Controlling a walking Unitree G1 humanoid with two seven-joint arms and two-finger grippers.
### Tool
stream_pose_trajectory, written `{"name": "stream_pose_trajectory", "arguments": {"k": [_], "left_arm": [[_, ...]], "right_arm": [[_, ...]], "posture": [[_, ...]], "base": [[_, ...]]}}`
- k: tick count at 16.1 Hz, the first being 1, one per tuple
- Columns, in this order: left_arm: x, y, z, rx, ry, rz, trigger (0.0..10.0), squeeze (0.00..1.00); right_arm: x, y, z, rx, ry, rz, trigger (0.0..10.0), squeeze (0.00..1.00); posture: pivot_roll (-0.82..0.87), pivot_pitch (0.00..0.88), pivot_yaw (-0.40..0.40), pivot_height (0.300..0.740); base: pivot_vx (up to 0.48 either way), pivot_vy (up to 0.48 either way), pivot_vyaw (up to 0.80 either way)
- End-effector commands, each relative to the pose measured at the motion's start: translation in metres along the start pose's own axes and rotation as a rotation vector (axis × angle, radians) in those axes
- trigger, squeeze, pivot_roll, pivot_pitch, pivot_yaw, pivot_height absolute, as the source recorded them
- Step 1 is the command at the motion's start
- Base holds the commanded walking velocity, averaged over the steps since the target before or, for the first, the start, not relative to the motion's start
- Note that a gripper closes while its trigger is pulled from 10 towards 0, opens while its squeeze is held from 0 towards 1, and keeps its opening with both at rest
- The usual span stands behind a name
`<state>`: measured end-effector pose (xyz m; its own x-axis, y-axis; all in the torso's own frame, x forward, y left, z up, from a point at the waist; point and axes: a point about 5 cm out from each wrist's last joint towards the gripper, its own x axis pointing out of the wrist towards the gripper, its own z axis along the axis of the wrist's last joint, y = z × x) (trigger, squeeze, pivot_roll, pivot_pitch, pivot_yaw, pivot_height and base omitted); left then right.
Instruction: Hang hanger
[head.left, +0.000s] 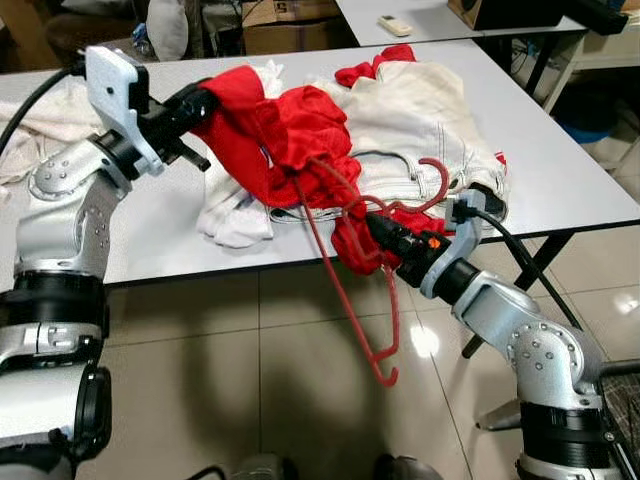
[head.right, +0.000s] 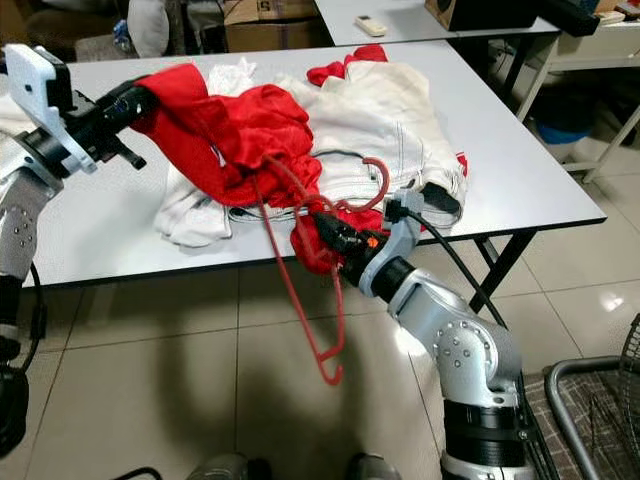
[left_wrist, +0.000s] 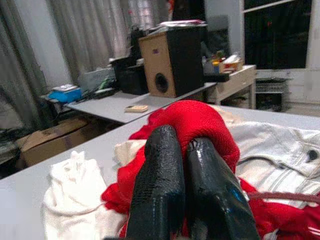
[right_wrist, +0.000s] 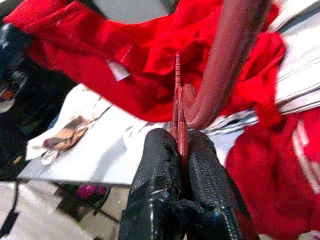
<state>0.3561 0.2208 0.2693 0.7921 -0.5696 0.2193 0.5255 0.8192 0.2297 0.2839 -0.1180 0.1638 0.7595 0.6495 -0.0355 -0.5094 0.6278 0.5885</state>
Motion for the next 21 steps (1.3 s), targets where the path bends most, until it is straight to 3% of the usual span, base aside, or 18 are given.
{"name": "stream_pose_trajectory", "arguments": {"k": [1,2,4,5,6,7,8,12,15,16,19,21], "left_arm": [[-0.004,0.004,0.010,0.055,0.016,0.020,0.0,0.00],[-0.010,0.005,0.007,0.101,0.074,0.011,0.0,0.00],[-0.018,0.007,0.002,0.149,0.147,0.021,0.0,0.00],[-0.024,0.011,-0.002,0.170,0.210,0.067,0.0,0.00],[-0.026,0.012,-0.004,0.172,0.224,0.079,0.0,0.00],[-0.028,0.013,-0.006,0.165,0.239,0.095,0.0,0.00],[-0.028,0.011,-0.006,0.152,0.237,0.096,0.0,0.00],[-0.022,0.007,-0.002,0.116,0.190,0.096,0.0,0.00],[-0.012,0.006,0.020,0.042,0.016,0.105,0.0,0.00],[-0.011,0.005,0.022,0.035,0.002,0.081,0.0,0.00],[-0.013,-0.028,0.029,0.045,-0.019,-0.220,0.0,0.00],[-0.015,-0.037,0.025,0.066,0.021,-0.275,0.0,0.00]], "right_arm": [[0.000,0.010,0.003,-0.033,-0.013,0.055,10.0,0.00],[0.001,0.005,0.018,-0.059,-0.126,0.007,10.0,0.00],[-0.003,0.007,0.042,0.020,-0.303,0.050,10.0,0.00],[-0.007,0.009,0.037,0.113,-0.278,0.090,10.0,0.00],[-0.006,0.006,0.027,0.067,-0.198,0.058,10.0,0.00],[-0.007,0.000,0.001,0.020,-0.035,0.001,10.0,0.00],[-0.007,-0.002,-0.012,0.013,0.030,-0.032,10.0,0.00],[-0.012,0.001,-0.016,0.031,0.065,-0.009,10.0,0.00],[-0.024,-0.008,-0.017,0.040,0.057,-0.047,10.0,0.00],[-0.025,-0.010,-0.018,0.045,0.057,-0.057,10.0,0.00],[-0.010,-0.012,-0.012,0.100,0.034,-0.032,10.0,0.00],[-0.001,-0.010,-0.006,0.100,0.025,-0.012,10.0,0.00]], "posture": [[0.01,0.092,0.045,0.740],[0.01,0.090,0.045,0.740],[0.01,0.090,0.043,0.740],[0.01,0.090,0.041,0.740],[0.01,0.090,0.041,0.740],[0.01,0.093,0.039,0.740],[0.01,0.096,0.041,0.740],[0.00,0.089,0.051,0.740],[0.00,0.083,0.061,0.740],[0.00,0.081,0.062,0.740],[0.02,0.068,0.046,0.740],[0.02,0.064,0.039,0.740]], "base": [[0.000,0.000,0.00],[0.000,0.000,0.00],[0.000,0.000,0.00],[0.000,0.000,0.00],[0.000,0.000,0.00],[0.000,0.000,0.00],[0.000,0.000,0.00],[0.000,0.000,0.00],[0.000,0.000,0.00],[0.000,0.000,0.00],[0.000,0.000,0.00],[0.000,0.000,0.00]]}}
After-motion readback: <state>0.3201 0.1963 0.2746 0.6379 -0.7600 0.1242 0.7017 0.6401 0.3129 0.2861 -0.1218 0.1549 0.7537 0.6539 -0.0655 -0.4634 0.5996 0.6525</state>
